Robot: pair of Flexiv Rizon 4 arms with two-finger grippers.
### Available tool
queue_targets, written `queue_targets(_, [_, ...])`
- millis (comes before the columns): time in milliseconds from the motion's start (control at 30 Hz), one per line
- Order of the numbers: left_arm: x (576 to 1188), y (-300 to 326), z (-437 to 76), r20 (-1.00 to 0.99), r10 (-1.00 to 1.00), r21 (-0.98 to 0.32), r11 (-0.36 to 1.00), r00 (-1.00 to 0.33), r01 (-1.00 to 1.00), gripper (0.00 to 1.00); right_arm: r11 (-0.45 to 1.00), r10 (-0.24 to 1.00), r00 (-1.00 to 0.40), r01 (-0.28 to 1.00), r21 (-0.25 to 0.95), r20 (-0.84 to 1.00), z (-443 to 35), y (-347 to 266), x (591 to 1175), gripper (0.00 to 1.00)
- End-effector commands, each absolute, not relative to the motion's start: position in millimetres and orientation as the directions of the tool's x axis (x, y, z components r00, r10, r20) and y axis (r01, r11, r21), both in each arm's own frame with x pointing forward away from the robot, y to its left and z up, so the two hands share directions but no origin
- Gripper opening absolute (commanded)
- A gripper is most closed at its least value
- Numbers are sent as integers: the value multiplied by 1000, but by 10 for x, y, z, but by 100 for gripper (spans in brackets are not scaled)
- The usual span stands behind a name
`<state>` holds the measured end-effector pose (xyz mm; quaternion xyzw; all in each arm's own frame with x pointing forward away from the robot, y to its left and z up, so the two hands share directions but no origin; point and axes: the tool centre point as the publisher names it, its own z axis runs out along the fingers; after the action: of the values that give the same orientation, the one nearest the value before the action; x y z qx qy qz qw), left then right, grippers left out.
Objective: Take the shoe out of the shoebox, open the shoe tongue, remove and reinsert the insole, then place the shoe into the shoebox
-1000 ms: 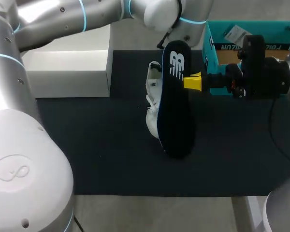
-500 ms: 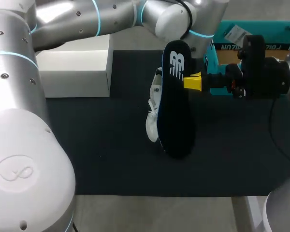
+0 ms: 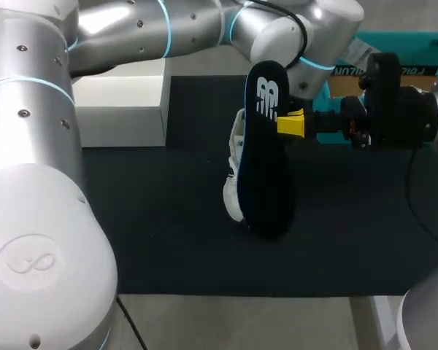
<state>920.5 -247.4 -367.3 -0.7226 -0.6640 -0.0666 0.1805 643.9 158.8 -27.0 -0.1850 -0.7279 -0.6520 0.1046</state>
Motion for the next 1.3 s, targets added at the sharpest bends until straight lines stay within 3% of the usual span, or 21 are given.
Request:
queue_targets(33, [9122, -2337, -3526, 329, 940, -137, -52, 95, 989, 0, 81, 134, -909, 406, 910, 394, -278, 1602, 6438, 0])
queue_targets(767, [9205, -2375, -3892, 355, 933, -149, -5, 58, 989, 0, 81, 134, -909, 406, 910, 394, -278, 1602, 6438, 0])
queue_targets(800, [9209, -2366, -3880, 348, 936, -162, -3, 60, 987, 35, 81, 134, -909, 406, 910, 394, -278, 1602, 6438, 0])
queue_targets(833, [9213, -2356, -3857, 333, 940, -181, -8, 69, 983, 86, 81, 134, -909, 406, 910, 394, -278, 1602, 6438, 0])
queue_targets(867, [9216, -2344, -3824, 313, 947, -196, -15, 77, 981, 100, 81, 134, -909, 406, 910, 394, -278, 1602, 6438, 0])
queue_targets(1100, [9205, -2320, -3515, 170, 979, -267, -60, 109, 962, 100, 81, 134, -909, 406, 910, 394, -278, 1602, 6438, 0])
queue_targets(1300, [9155, -2382, -3226, 48, 991, -251, -106, 121, 962, 100, 81, 134, -909, 406, 910, 394, -278, 1602, 6438, 0])
